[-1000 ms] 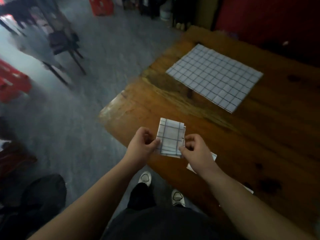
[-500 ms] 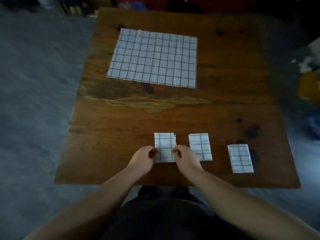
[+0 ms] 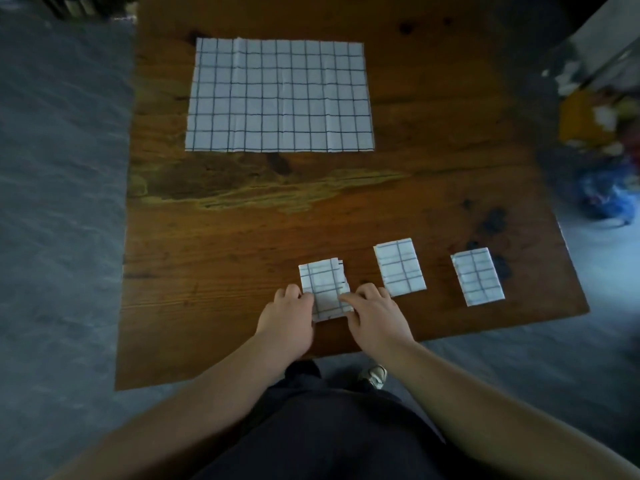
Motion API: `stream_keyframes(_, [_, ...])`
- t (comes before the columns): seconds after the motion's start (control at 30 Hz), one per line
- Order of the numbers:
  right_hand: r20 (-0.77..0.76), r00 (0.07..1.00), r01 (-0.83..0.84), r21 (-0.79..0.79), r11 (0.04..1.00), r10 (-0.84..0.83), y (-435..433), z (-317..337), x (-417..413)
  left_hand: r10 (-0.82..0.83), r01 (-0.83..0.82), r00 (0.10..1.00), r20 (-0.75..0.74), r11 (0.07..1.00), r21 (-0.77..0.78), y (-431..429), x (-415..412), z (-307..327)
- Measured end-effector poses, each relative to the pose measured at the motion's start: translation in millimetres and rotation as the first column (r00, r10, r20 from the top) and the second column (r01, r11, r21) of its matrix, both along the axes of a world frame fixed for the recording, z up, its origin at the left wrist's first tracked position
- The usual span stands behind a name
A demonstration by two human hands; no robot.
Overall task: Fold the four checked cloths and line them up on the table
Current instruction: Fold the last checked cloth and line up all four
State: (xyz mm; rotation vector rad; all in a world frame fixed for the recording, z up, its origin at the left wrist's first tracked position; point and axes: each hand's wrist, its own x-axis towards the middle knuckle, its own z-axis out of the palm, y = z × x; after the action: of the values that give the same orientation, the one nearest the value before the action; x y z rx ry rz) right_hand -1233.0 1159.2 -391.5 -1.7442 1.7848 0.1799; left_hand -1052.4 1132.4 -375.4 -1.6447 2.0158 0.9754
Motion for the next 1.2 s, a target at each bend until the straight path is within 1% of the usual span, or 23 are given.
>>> stream_keyframes(0.07, [0.003,1.000,0.026,-0.033,0.999,-0.026,2,10,-13,-0.052,0.053,0.998,0.021,0.998,-0.016,-7,-12,12])
stream_keyframes(0.13, [0.000,0.997,0.077,-0.080,0.994,-0.078,7,21,-33,-0.104,0.105,0.994,0.011,0.993,-0.050,-13,-30,24])
stream_keyframes(0.23, [-0.017,0.983,0.177,-0.156,0.972,-0.182,22,40,-72,-0.196,0.191,0.980,-0.018,0.971,-0.146,-21,-69,46])
stream_keyframes(0.33, [-0.026,0.957,0.276,-0.231,0.933,-0.289,44,60,-123,-0.283,0.265,0.958,-0.040,0.934,-0.241,-22,-125,68])
stream_keyframes(0.43, [-0.020,0.917,0.375,-0.297,0.878,-0.398,72,78,-181,-0.394,0.364,0.918,-0.048,0.884,-0.295,-12,-191,84])
stream_keyframes(0.6, [-0.003,0.849,0.489,-0.373,0.789,-0.528,131,104,-291,-0.530,0.476,0.845,-0.070,0.805,-0.355,26,-311,108])
stream_keyframes(0.67, [0.012,0.823,0.525,-0.400,0.751,-0.568,156,116,-337,-0.568,0.506,0.820,-0.077,0.780,-0.369,44,-364,120])
stream_keyframes(0.77, [0.002,0.787,0.555,-0.438,0.708,-0.616,194,130,-406,-0.616,0.536,0.786,-0.062,0.727,-0.430,73,-446,137])
stream_keyframes(0.9, [0.018,0.713,0.622,-0.478,0.620,-0.701,237,151,-490,-0.689,0.566,0.723,-0.044,0.629,-0.533,106,-548,151])
stream_keyframes(0.97, [0.031,0.663,0.662,-0.491,0.566,-0.748,256,162,-528,-0.721,0.590,0.692,-0.051,0.604,-0.537,118,-594,156])
stream_keyframes(1.07, [0.052,0.606,0.692,-0.526,0.495,-0.793,269,172,-577,-0.751,0.613,0.655,-0.081,0.591,-0.525,124,-652,158])
stream_keyframes(1.2, [0.084,0.524,0.736,-0.545,0.401,-0.847,263,171,-650,-0.789,0.641,0.611,-0.065,0.541,-0.544,118,-733,155])
